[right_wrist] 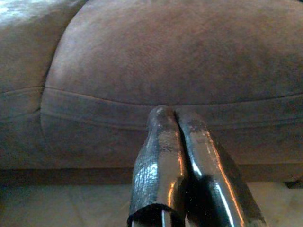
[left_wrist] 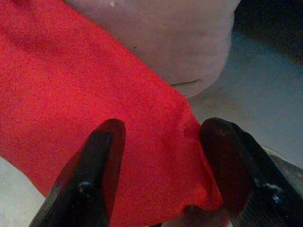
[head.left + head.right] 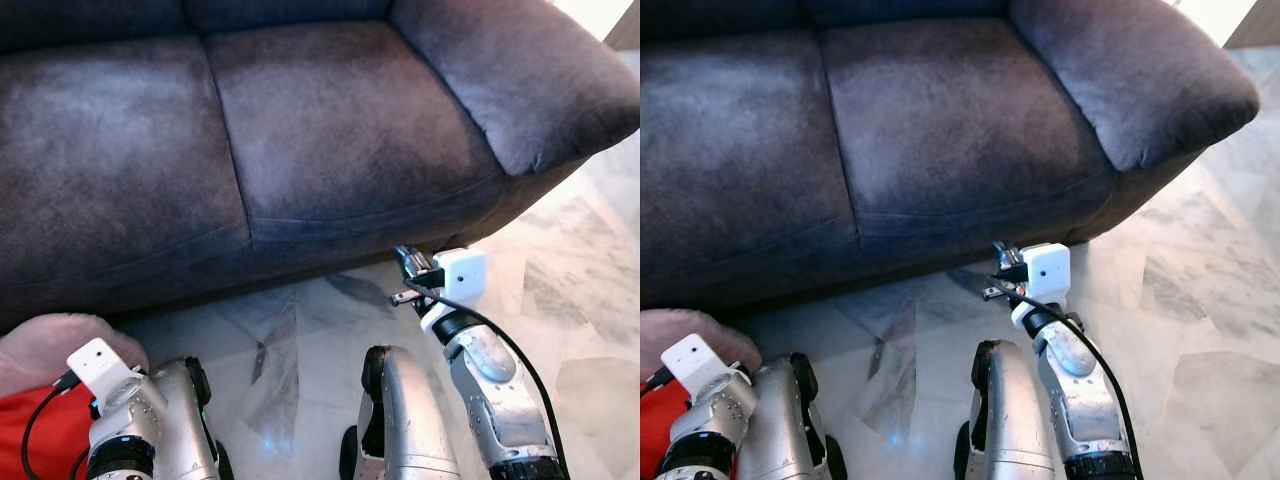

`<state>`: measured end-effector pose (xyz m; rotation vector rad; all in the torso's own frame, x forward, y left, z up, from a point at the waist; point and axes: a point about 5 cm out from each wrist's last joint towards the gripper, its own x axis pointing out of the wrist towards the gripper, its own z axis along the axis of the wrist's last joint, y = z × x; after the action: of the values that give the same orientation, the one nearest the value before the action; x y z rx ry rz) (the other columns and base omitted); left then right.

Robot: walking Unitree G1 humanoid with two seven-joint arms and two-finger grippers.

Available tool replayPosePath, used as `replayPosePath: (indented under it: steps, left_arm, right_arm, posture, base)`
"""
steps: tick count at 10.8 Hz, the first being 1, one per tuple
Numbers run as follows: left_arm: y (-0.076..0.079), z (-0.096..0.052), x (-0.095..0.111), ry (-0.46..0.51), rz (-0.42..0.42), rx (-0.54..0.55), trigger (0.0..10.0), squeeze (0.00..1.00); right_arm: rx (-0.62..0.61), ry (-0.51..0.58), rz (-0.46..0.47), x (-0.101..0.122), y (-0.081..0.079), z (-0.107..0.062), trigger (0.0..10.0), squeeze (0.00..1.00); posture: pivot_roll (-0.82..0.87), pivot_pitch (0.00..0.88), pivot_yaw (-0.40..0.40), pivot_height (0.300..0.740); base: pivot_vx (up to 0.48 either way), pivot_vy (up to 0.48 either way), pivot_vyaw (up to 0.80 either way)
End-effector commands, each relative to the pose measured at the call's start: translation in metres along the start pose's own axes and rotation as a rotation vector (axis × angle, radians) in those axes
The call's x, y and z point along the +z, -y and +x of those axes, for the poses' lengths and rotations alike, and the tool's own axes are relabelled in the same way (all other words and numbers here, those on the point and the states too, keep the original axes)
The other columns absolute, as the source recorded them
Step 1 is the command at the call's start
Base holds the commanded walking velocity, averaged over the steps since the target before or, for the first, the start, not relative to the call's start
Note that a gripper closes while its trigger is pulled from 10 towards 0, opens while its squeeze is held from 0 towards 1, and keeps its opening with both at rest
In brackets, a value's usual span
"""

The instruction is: Move the pillow to the sofa from floor

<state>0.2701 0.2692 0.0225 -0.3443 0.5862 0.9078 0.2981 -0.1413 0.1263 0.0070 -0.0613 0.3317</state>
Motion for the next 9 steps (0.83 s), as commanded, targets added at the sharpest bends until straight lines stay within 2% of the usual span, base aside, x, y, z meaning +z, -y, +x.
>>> replayPosePath:
  steps: [1,2,3,4,7,9]
  left_arm:
    - [-0.007,0.000,-0.022,-0.081,0.006,0.031,10.0,0.00]
    - [-0.005,-0.001,-0.026,-0.088,-0.047,0.011,10.0,0.00]
    - [-0.006,-0.003,-0.025,-0.074,-0.024,0.024,10.0,0.00]
    - [-0.008,-0.003,-0.024,-0.071,-0.045,0.022,10.0,0.00]
    - [-0.012,-0.006,-0.048,-0.211,-0.108,0.032,10.0,0.00]
    - [0.001,-0.011,-0.052,-0.248,-0.111,-0.078,10.0,0.00]
  right_arm:
    - [0.003,-0.008,0.000,0.000,0.000,-0.004,10.0,0.00]
    - [0.002,-0.008,-0.001,0.001,0.001,-0.007,10.0,0.00]
    - [0.000,-0.017,-0.001,0.000,0.001,-0.011,10.0,0.00]
    - [0.005,-0.026,-0.002,0.000,0.000,-0.014,10.0,0.00]
    - [0.011,-0.035,-0.001,0.001,-0.001,-0.017,10.0,0.00]
    - [0.010,-0.038,-0.004,0.002,-0.001,-0.018,10.0,0.00]
  posture:
    - [0.10,0.308,-0.134,0.483]
    - [0.09,0.321,-0.136,0.483]
    - [0.09,0.331,-0.139,0.483]
    - [0.09,0.342,-0.142,0.483]
    - [0.08,0.349,-0.144,0.483]
    - [0.08,0.343,-0.145,0.483]
  base:
    - [0.000,0.000,0.00]
    - [0.000,0.000,0.00]
    - [0.000,0.000,0.00]
    - [0.000,0.000,0.00]
    - [0.000,0.000,0.00]
    - [0.000,0.000,0.00]
